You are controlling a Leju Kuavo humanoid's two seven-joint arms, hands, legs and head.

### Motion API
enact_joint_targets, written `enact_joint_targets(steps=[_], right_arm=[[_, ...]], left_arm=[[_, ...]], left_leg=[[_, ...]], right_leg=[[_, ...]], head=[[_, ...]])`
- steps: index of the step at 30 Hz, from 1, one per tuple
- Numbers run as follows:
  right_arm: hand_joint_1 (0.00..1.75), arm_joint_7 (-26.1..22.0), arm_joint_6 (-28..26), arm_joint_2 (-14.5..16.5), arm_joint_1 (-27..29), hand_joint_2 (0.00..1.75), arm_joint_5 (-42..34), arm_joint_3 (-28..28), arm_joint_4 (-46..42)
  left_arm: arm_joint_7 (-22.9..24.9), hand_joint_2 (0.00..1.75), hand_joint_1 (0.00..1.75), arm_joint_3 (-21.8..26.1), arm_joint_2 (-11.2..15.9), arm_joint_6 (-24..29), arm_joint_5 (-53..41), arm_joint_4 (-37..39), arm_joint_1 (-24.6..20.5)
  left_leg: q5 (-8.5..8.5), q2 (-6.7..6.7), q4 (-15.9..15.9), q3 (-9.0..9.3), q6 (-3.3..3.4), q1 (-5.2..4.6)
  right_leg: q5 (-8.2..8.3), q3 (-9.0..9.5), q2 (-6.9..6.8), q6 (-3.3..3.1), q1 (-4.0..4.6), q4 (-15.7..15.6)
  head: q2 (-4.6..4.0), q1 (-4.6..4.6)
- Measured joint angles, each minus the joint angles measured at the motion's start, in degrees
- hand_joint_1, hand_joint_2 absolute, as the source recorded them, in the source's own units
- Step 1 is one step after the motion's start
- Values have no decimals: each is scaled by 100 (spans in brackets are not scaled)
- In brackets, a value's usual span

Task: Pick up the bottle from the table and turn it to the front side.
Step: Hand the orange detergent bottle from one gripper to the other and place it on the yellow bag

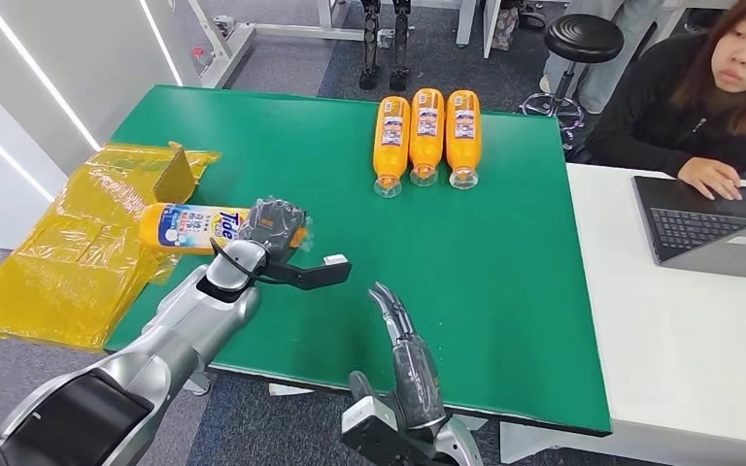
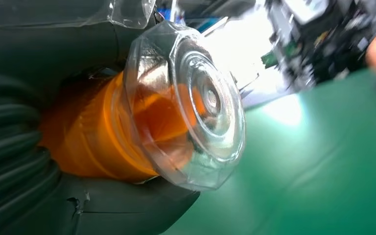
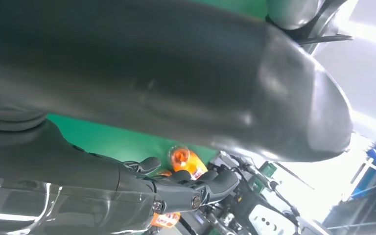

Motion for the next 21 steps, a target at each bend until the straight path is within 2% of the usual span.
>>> enact_joint_targets(steps=[5, 14, 15, 18, 19, 21], right_arm=[[0, 145, 128, -2, 102, 0, 28, -1, -88], [0, 178, 195, -5, 161, 0, 27, -37, -95], [0, 177, 216, -10, 175, 0, 25, -45, -95], [0, 176, 291, -39, 236, 0, 20, -78, -104], [0, 176, 318, -52, 258, 0, 21, -90, -116], [0, 182, 374, -75, 296, 0, 26, -111, -151]], left_arm=[[471, 175, 175, 2, 215, -163, -12, 209, 0], [801, 175, 172, 8, 512, -263, -19, 431, 0], [829, 175, 153, 12, 540, -288, -24, 446, -1], [880, 175, 22, 24, 622, -361, -54, 485, -4], [898, 175, 0, 26, 644, -382, -74, 498, -5], [920, 175, 0, 26, 678, -432, -121, 521, -8]], left_leg=[[0, 0, 0, 0, -1, 2], [1, 0, 0, -2, -2, 1], [1, 2, 0, -2, -2, 1], [1, 4, 0, -1, -2, 1], [1, 3, 0, -1, -2, 1], [1, 2, 0, -1, -2, 1]], right_leg=[[0, -3, 1, -1, 1, 1], [0, -4, 2, -1, 1, 1], [1, -4, 4, -1, 1, 1], [1, -6, 6, -2, 1, 0], [1, -6, 6, -2, 1, 0], [1, -6, 5, -2, 1, 0]], head=[[0, -1], [0, 1], [0, 0], [0, -1], [0, 0], [0, 0]])
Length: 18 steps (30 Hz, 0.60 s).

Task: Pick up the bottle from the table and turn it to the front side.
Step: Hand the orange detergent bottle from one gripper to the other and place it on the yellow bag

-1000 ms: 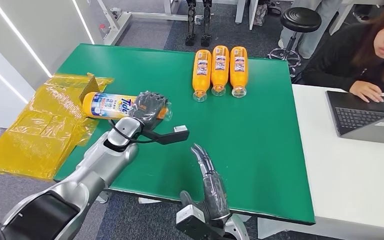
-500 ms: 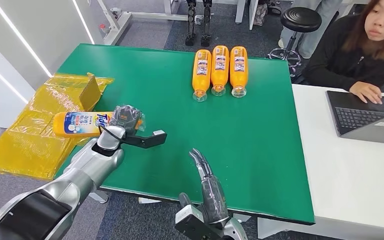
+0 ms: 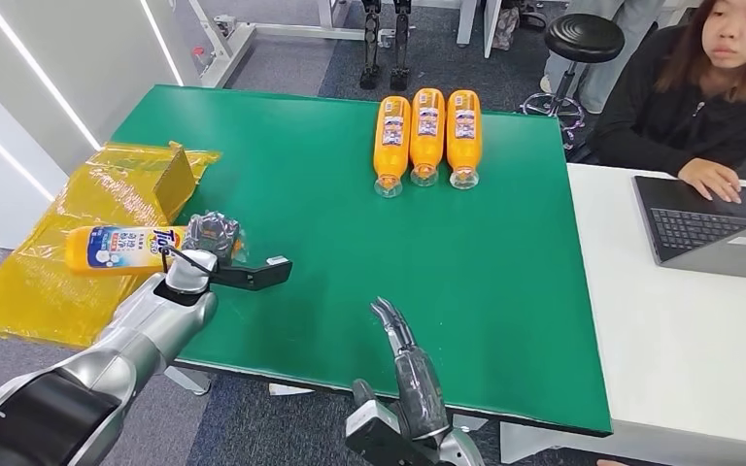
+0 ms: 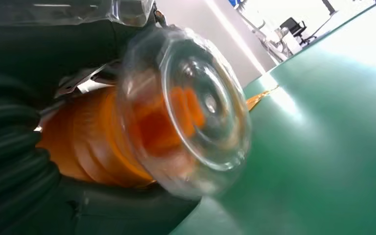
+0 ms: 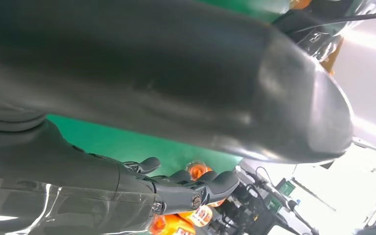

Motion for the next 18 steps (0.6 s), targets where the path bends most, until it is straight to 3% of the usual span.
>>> enact_joint_targets(steps=[18], right_arm=[[0, -25, 101, -127, 243, 0, -80, -175, -227]], left_arm=[[-50, 175, 0, -2, -72, 131, -468, 26, -228]], left_leg=[[0, 0, 0, 0, 0, 0]], right_leg=[[1, -1, 1, 0, 0, 0]], head=[[0, 0]])
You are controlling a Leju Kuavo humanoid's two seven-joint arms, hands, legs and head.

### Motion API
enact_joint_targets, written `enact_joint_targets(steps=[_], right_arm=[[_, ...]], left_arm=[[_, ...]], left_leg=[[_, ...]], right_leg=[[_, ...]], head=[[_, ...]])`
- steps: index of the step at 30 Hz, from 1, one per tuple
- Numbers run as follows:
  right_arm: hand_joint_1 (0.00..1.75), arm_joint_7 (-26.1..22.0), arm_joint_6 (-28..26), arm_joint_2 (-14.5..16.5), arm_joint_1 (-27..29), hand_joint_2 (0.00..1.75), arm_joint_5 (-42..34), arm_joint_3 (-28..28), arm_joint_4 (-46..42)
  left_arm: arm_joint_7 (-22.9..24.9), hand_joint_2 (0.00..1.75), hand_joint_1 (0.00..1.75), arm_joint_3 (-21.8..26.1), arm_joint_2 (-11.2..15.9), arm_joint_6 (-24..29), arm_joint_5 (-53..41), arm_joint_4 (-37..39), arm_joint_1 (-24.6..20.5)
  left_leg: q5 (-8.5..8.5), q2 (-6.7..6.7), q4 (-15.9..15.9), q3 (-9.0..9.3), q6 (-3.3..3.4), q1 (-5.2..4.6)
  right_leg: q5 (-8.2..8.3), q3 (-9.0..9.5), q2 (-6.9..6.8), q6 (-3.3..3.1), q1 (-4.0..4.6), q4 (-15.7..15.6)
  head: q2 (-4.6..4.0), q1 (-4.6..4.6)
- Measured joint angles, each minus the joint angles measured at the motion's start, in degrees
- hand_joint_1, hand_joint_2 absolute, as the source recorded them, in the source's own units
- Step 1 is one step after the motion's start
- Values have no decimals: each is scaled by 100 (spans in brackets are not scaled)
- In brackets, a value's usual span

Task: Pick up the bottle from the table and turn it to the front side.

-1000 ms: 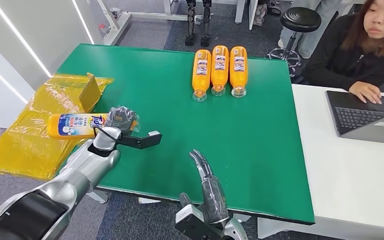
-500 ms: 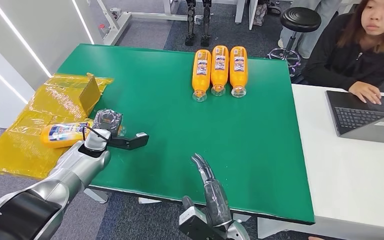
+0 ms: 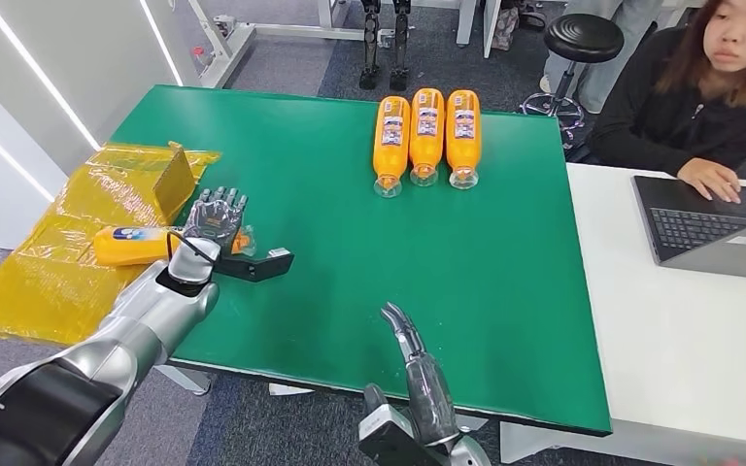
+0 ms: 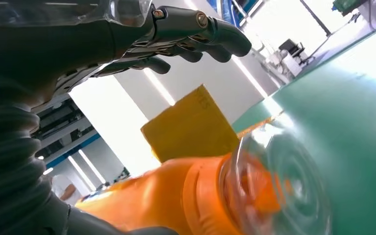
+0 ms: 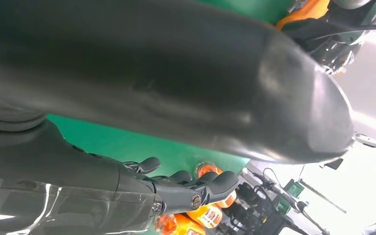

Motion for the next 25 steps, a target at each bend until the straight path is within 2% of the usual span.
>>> enact_joint_targets(steps=[4, 13, 15, 18, 21, 23, 25], right_arm=[[0, -15, -1, -1, 17, 0, -20, -18, -2], [0, -25, -3, -1, 47, 0, -20, -54, -12], [0, -25, -11, -1, 57, 0, -20, -64, -15], [0, -27, -79, -1, 82, 0, -21, -95, -16], [0, -44, -263, -8, 180, 0, -21, -200, -40], [0, -63, -398, -25, 305, 0, -14, -322, -106], [0, -80, -502, -42, 414, 0, -6, -427, -175]], left_arm=[[-48, 175, 0, 1, -54, 251, -2, 1, -44], [-67, 175, 0, 1, -108, 284, 2, 1, -60], [-188, 175, 0, 7, -133, 522, 40, -1, -58], [-680, 175, 0, 98, -257, 1429, 243, -29, -35], [-1545, 175, 0, 324, -517, 2421, 770, -286, 142], [-2262, 175, 0, 523, -699, 2692, 1461, -710, 428], [-2813, 175, 0, 663, -822, 2617, 2181, -1213, 750]], left_leg=[[0, 1, 0, 0, 0, 0], [0, 1, 0, 0, -1, 0], [0, 1, 0, 0, -1, 0], [1, -5, 1, 0, -1, -1], [-1, -9, 1, -1, 1, -5], [-6, -5, 1, 0, 5, -8], [-13, 3, 1, 2, 6, -11]], right_leg=[[0, 0, 0, 0, 0, 1], [1, 0, 1, -1, 0, 0], [1, 0, 0, -2, 0, 0], [1, 1, -9, -1, -1, -2], [0, 6, -14, 0, -3, -6], [0, 7, -9, 1, -6, -9], [-1, 7, -1, 2, -8, -10]], head=[[0, 0], [0, 0], [0, 0], [0, 0], [0, 1], [0, 1], [0, 1]])
